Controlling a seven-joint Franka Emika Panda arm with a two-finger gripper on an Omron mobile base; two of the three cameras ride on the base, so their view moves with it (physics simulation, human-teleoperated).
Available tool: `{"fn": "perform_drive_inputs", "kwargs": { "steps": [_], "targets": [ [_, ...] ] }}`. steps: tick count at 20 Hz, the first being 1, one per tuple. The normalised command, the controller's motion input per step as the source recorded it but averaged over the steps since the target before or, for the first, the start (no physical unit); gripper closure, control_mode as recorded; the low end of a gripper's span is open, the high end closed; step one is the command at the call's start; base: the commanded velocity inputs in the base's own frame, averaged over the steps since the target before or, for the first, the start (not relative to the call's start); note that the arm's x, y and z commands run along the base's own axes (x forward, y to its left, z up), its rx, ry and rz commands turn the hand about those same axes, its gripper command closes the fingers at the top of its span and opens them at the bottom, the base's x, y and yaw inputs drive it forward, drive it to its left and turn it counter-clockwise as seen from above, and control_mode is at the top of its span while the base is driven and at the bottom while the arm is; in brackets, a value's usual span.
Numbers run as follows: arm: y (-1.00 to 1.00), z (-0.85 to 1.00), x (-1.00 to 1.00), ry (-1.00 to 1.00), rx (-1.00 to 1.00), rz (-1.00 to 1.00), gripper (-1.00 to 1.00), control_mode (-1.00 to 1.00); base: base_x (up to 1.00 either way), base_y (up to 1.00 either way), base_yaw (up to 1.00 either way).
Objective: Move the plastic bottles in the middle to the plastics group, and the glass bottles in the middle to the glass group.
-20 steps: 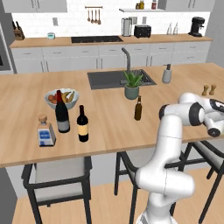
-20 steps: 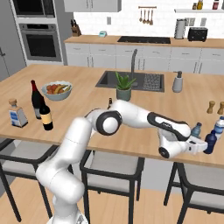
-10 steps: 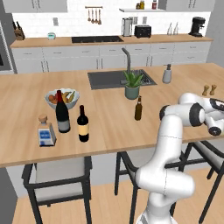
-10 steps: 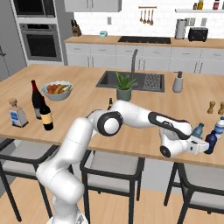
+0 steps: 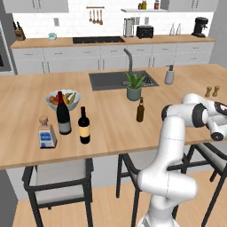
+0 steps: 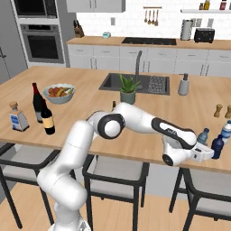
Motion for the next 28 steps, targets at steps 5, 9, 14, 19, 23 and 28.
{"fn": "perform_drive_inputs", "kwargs": {
  "steps": [5, 9, 14, 19, 23, 28],
  "targets": [
    [0.18, -0.63, -0.38, -0.02, -0.02, 0.0, 1.0, -1.0, 0.0, 0.0, 0.0],
    [0.15, -0.63, -0.32, 0.0, -0.03, 0.0, 1.0, -1.0, 0.0, 0.0, 0.0],
    [0.02, -0.45, -0.15, -0.01, 0.0, -0.01, 1.0, -1.0, 0.0, 0.0, 0.0],
    [0.11, -0.53, -0.32, 0.0, 0.0, -0.02, 1.0, -1.0, 0.0, 0.0, 0.0],
    [0.23, -0.57, -0.39, 0.0, -0.01, -0.03, 1.0, -1.0, 0.0, 0.0, 0.0],
    [0.2, -0.53, -0.32, -0.02, 0.0, -0.04, 1.0, -1.0, 0.0, 0.0, 0.0]
  ]
}}
